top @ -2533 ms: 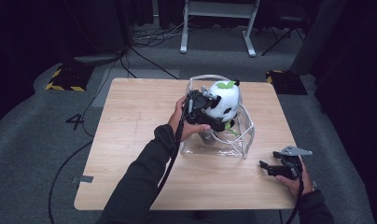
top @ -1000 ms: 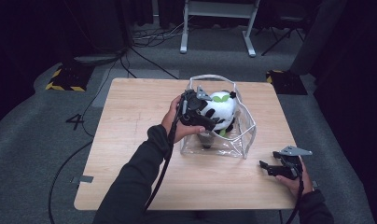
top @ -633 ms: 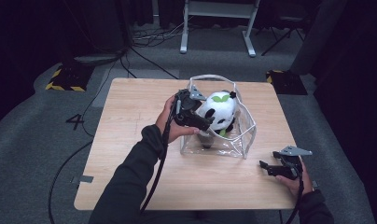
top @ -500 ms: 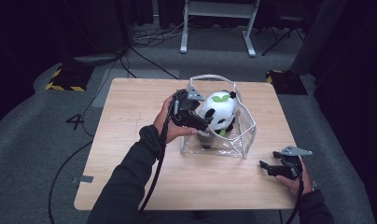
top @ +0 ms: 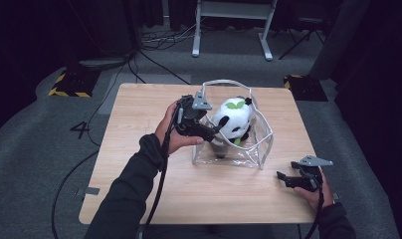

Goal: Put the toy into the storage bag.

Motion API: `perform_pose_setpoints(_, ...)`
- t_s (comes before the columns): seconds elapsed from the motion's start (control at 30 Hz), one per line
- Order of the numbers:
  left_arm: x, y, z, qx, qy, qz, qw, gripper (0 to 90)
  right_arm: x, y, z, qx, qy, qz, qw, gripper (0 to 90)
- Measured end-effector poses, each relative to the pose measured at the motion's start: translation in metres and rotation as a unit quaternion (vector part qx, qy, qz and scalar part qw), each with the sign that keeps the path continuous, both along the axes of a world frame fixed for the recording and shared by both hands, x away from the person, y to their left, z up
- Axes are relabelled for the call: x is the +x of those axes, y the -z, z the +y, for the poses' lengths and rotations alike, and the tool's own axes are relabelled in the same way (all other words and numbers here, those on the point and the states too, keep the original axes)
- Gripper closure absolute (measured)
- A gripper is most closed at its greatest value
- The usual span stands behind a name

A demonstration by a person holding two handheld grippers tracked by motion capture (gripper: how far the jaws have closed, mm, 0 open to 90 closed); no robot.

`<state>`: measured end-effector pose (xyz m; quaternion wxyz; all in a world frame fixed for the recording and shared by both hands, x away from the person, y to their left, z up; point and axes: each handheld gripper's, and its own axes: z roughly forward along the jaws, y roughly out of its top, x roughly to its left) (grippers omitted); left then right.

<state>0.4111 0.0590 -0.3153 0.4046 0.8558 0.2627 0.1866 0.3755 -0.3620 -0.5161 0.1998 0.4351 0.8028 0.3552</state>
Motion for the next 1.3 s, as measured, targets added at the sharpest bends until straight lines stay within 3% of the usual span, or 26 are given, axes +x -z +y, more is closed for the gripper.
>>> perform_pose_setpoints(0.03, 0.0, 0.0, 0.0, 0.0, 0.0, 0.0, 1.0, 16.0, 0.0, 0.0, 0.0, 0.0, 0.0, 0.0, 1.0, 21.0)
perform_pose_setpoints(0.1, -0.001, 0.001, 0.002, 0.021, 0.001, -0.008, 0.9998, 16.0, 0.0, 0.0, 0.0, 0.0, 0.0, 0.0, 1.0, 21.0)
perform_pose_setpoints(0.27, -0.002, 0.002, 0.009, 0.016, -0.002, -0.007, 0.9998, 16.1, 0.0, 0.0, 0.0, 0.0, 0.0, 0.0, 1.0, 21.0)
perform_pose_setpoints(0.53, -0.009, -0.002, 0.023, 0.036, -0.006, -0.02, 0.9991, 16.0, 0.0, 0.0, 0.0, 0.0, 0.0, 0.0, 1.0, 21.0)
perform_pose_setpoints(1.3, -0.019, 0.003, 0.05, 0.053, -0.016, -0.024, 0.9982, 16.2, 0.0, 0.0, 0.0, 0.0, 0.0, 0.0, 1.0, 20.9)
